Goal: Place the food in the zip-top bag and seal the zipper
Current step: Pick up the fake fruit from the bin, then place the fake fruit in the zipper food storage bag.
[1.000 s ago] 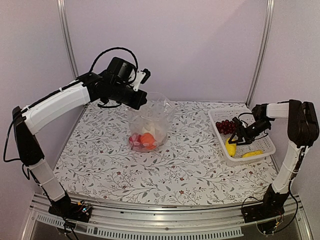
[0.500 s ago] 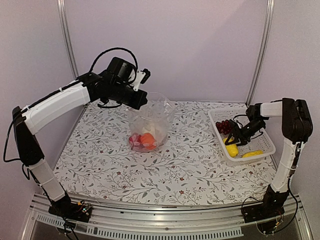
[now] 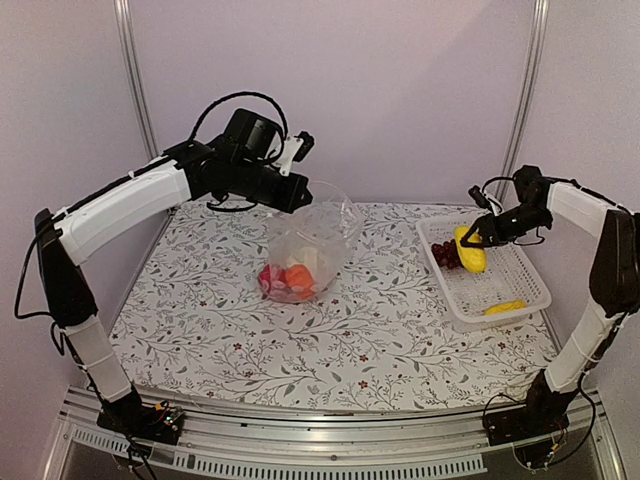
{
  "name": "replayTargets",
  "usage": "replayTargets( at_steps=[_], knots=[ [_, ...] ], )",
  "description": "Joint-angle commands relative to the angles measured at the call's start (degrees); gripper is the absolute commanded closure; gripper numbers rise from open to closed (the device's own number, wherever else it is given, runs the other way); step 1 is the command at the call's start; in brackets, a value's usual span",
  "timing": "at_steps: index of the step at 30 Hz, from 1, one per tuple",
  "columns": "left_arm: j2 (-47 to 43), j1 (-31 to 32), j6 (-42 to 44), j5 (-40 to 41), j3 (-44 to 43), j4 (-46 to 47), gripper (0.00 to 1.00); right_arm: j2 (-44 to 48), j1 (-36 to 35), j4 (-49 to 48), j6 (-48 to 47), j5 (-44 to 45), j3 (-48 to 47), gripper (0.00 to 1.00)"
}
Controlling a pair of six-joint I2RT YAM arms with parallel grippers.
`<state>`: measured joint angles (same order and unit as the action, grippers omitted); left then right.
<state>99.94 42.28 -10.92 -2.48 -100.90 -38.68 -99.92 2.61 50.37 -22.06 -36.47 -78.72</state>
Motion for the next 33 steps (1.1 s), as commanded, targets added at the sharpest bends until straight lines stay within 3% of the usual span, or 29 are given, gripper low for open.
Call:
replayTargets(
  at_steps=[1,8,12,17,33],
  knots=[
    [3.1,4.1,-3.1,-7.6,-3.9,5.3,1.00,7.0,-0.4,-3.0,-3.1,-7.5,-2.9,0.61],
    [9.0,8.1,-3.9,-9.5,-15.0,5.9,1.00,12.4,-2.2,-0.6,-3.7,-22.3,-11.6,0.71],
    [9.8,8.2,-4.0,-8.6,-15.1,7.4,1.00,18.0,-4.1,-10.5,-1.4,-29.4,-9.8,0.71],
    [12.4,7.6,-3.2,-6.5,-14.4,6.4,1.00,21.9,-7.8,-22.7,7.1,-30.1,-6.5,0.72],
    [14.9,6.7,-5.7,-8.5,-14.1,7.8,1.00,19.4,-24.0,-28.9,9.6,-27.6,-8.7,0.73]
  ],
)
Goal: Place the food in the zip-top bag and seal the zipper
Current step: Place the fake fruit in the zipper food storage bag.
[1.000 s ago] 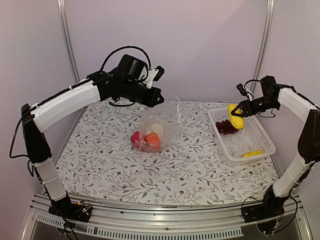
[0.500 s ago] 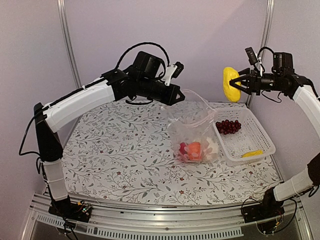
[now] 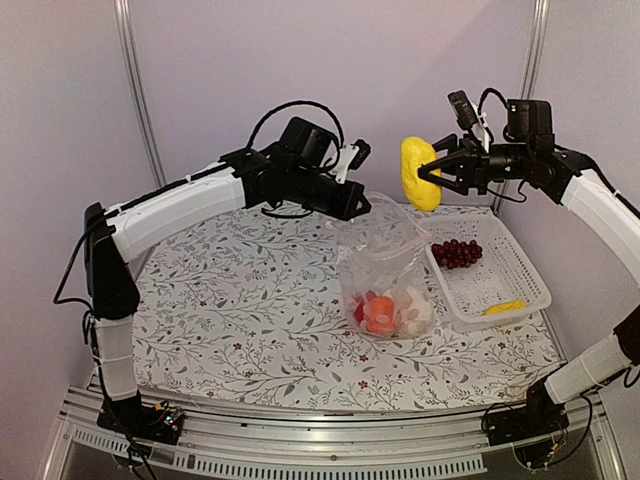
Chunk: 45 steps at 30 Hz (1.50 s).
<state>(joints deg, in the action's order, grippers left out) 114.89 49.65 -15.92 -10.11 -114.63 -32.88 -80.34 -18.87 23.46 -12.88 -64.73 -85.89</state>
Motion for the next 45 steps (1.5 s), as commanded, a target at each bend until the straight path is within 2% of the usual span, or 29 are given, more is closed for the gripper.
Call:
replayTargets(
  at_steps=[1,10,20,24,27,30,33,41,45],
  knots=[
    [0.0,-0.7,-0.6,-1.1,-0.5,2.0,1.00,-0.4,-3.2,-1.9,0.1,0.8,-1.7,0.73],
    [-0.3,-1.5,-1.7,-3.1,0.3,2.6,1.00,-3.2,-8.7,0.0,-6.3,5.1,0.0,0.73],
    [-1.2,-2.1,-2.0,-5.0,1.6,3.4,1.00,-4.2,-9.0,-2.4,-6.6,9.6,4.1,0.69],
    [-1.6,-2.2,-2.0,-5.0,2.4,3.6,1.00,-4.8,-9.0,-1.9,-7.3,10.4,5.2,0.64],
    [-1.9,-2.2,-1.8,-5.1,2.9,3.6,1.00,-4.6,-9.0,-1.3,-7.0,11.0,4.9,0.51],
    [-2.3,-2.4,-1.8,-5.1,3.2,3.7,1.00,-4.4,-9.0,1.8,-7.1,12.5,2.6,0.41],
    [-2.6,-2.5,-1.6,-5.1,3.6,3.7,1.00,-4.0,-9.0,5.7,-8.3,13.4,0.5,0.35],
    [-3.3,-2.7,-1.0,-5.1,4.4,4.0,1.00,-3.7,-9.5,17.8,-13.7,15.1,-3.3,0.32],
    [-3.3,-2.7,-1.0,-5.5,4.5,4.4,1.00,-4.4,-13.0,23.4,-19.1,22.6,-4.6,0.32]
  ],
)
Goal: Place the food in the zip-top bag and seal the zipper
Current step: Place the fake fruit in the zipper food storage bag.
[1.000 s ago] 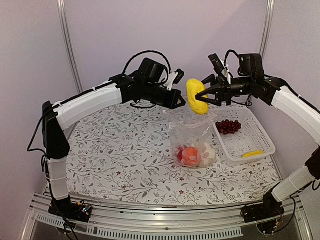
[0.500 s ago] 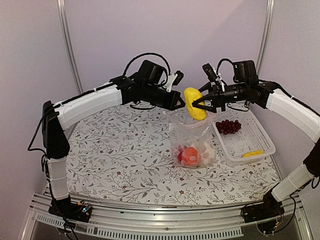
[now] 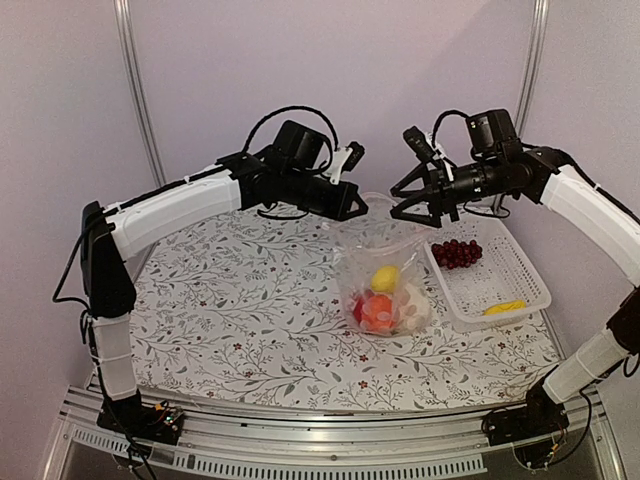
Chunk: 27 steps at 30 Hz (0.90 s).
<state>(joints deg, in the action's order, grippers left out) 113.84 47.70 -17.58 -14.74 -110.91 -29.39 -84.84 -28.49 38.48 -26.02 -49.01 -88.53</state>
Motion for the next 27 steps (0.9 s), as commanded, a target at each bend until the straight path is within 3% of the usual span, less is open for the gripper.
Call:
replayTargets(
  at_steps=[1,7,13,16,18,20,24,27],
  knots=[
    [-2.2,-0.8,0.6,-1.0,0.7,1.0,1.00,-0.1,-4.7,10.0,-7.5,8.5,-2.2,0.32],
    [-2.3,-0.8,0.5,-1.4,0.9,1.0,1.00,-2.8,-11.9,13.3,-10.2,20.7,-4.2,0.32],
    [-3.3,-0.8,1.5,-0.9,1.9,0.4,0.98,-6.9,-15.5,17.0,-10.2,26.0,-6.1,0.35],
    [-3.8,-1.1,3.2,-1.1,1.7,-1.3,0.90,-7.6,-16.4,17.5,-10.3,27.8,-6.6,0.50],
    [-3.8,-1.5,4.6,-1.0,1.2,-3.9,0.75,-7.9,-16.5,17.9,-10.7,28.0,-7.5,0.68],
    [-3.6,-2.0,5.5,-0.5,0.2,-6.5,0.67,-7.9,-16.5,18.4,-10.9,27.7,-8.8,0.83],
    [-3.4,-3.4,7.1,0.3,-0.6,-11.9,0.68,-7.6,-16.6,19.4,-11.9,24.5,-12.2,1.00],
    [-3.7,-4.4,7.9,-0.2,-0.6,-13.7,0.85,-7.3,-16.6,20.3,-13.4,21.8,-14.0,1.00]
  ],
)
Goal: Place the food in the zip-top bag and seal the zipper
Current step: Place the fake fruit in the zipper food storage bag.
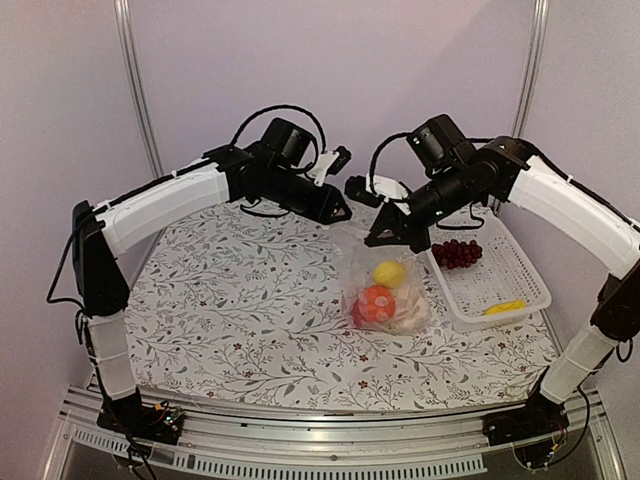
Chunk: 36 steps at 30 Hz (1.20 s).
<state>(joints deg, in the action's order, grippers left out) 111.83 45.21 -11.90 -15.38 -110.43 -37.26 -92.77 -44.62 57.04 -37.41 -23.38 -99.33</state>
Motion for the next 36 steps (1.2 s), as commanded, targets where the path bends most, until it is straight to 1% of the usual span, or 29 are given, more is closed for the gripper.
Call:
replayTargets(
  at_steps=[1,3,4,7,11,12,14,18,22,23,24,26,27,28,32,36],
  knots=[
    [-2.0,-2.1,2.1,0.7,-1.1,-5.8,0.91,0.6,-0.5,2.2,-2.6,-4.6,-3.8,1.00],
    [-3.0,-2.5,2.0,1.1,-1.0,-5.3,0.99,0.2,-0.5,2.9,-3.5,-5.5,-4.6,1.00],
    [-3.6,-2.5,2.0,1.6,-0.9,-4.9,1.00,0.1,-0.5,3.1,-3.9,-5.7,-4.8,1.00],
    [-5.7,-2.5,2.2,3.5,-0.6,-3.1,1.00,-0.5,-0.5,3.0,-4.2,-6.0,-4.9,1.00],
    [-7.1,-2.7,2.6,3.3,-0.1,-1.1,1.00,-1.1,-0.5,3.1,-4.1,-6.4,-4.9,0.98],
    [-7.1,-2.7,2.8,3.1,-0.2,-1.3,1.00,-1.2,-0.5,3.1,-4.0,-6.4,-4.9,0.96],
    [-7.0,-2.7,3.2,3.0,-0.2,-1.8,1.00,-1.5,-0.5,2.7,-3.7,-6.0,-4.9,0.86],
    [-6.2,-2.8,3.5,3.1,-0.3,-3.1,1.00,-1.6,-0.5,1.8,-3.0,-4.8,-4.9,0.75],
    [-5.6,-2.8,3.5,2.5,-0.3,-3.5,1.00,-1.4,-0.5,1.2,-2.6,-3.8,-4.6,0.74],
    [-5.5,-2.7,3.6,2.5,-0.3,-3.5,0.98,-1.5,-0.5,1.2,-2.5,-3.8,-4.6,0.74],
    [-5.4,-2.7,3.7,2.5,-0.4,-3.5,0.93,-1.6,-0.5,1.3,-2.4,-3.8,-4.6,0.74],
    [-5.2,-2.7,4.4,2.6,-0.7,-3.6,0.78,-1.8,-0.5,1.3,-2.3,-4.1,-4.7,0.74],
    [-4.9,-2.8,4.9,2.9,-1.0,-3.8,0.73,-1.9,-0.5,1.3,-2.3,-4.4,-4.7,0.74],
    [-4.4,-2.7,5.4,3.3,-1.9,-4.2,0.72,-1.8,-0.5,1.2,-2.1,-4.6,-4.8,0.74],
    [-1.8,-2.7,7.6,4.4,-6.3,-7.2,0.74,-1.6,-0.5,1.2,-1.5,-5.4,-5.1,0.74],
    [-0.7,-2.8,9.3,4.9,-7.8,-7.9,0.75,-0.9,0.0,1.3,-0.8,-6.4,-5.1,0.74]
  ],
)
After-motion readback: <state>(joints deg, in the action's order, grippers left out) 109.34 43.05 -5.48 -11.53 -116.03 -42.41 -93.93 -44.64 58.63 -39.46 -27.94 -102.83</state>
